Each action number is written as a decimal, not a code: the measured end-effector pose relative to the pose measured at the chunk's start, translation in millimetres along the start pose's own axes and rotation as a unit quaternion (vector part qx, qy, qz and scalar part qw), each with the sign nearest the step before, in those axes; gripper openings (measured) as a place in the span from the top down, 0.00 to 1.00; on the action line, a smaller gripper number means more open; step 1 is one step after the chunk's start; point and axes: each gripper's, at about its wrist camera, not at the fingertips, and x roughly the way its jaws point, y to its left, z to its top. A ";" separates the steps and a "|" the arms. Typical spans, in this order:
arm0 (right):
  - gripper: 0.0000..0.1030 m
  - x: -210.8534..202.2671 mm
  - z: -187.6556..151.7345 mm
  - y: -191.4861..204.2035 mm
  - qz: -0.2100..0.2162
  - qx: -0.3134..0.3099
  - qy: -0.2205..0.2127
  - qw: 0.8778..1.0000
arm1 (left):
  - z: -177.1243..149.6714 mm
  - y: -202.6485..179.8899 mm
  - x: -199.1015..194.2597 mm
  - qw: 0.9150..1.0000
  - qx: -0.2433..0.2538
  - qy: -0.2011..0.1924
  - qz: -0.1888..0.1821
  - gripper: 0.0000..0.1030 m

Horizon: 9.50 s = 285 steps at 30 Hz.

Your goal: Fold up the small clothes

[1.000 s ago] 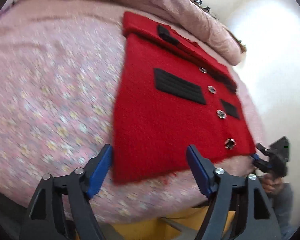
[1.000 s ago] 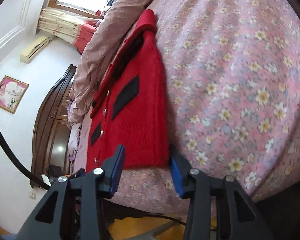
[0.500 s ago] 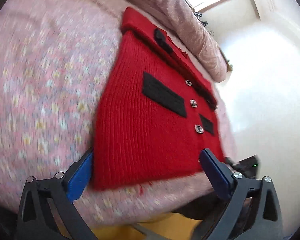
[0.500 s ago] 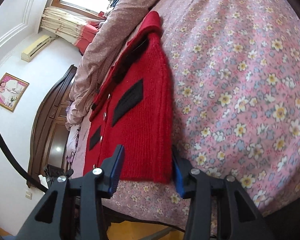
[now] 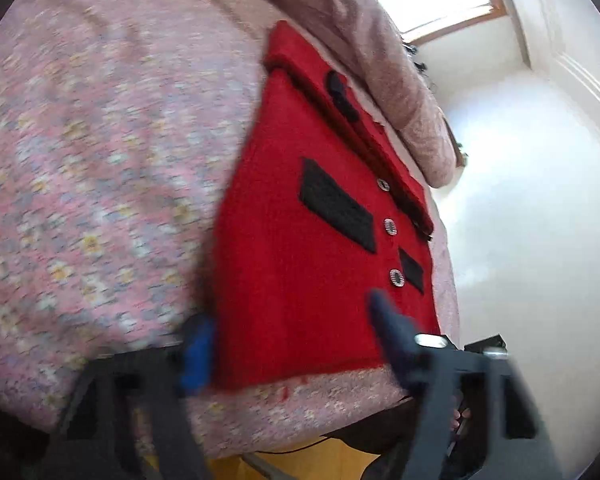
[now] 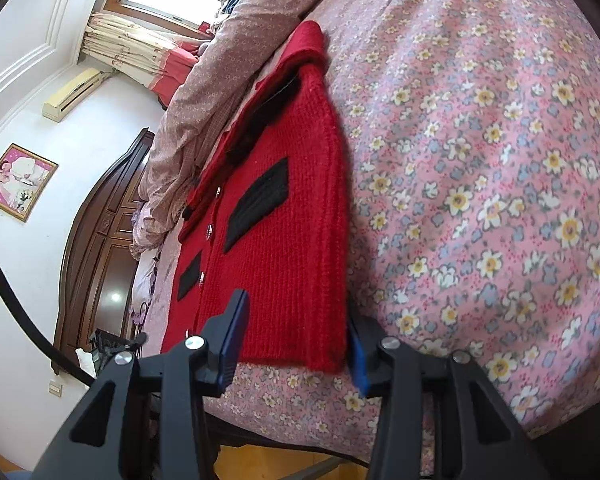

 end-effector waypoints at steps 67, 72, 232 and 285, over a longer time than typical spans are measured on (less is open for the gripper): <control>0.93 -38.7 152.2 122.9 0.052 -0.085 -0.104 0.990 | 151.4 -122.9 -16.4 0.989 0.059 -0.109 -0.079 0.99; 0.93 2.4 225.9 123.6 0.066 -0.075 -0.112 0.989 | 225.8 -125.2 27.8 0.988 0.055 -0.130 -0.069 0.99; 0.82 74.2 187.5 101.7 -0.073 -0.202 -0.133 0.967 | 171.3 -123.8 100.0 0.942 0.249 -0.143 0.173 0.84; 0.90 201.1 103.8 147.1 -0.066 -0.298 0.026 0.952 | 95.4 -146.5 198.3 0.926 0.351 -0.039 0.132 0.81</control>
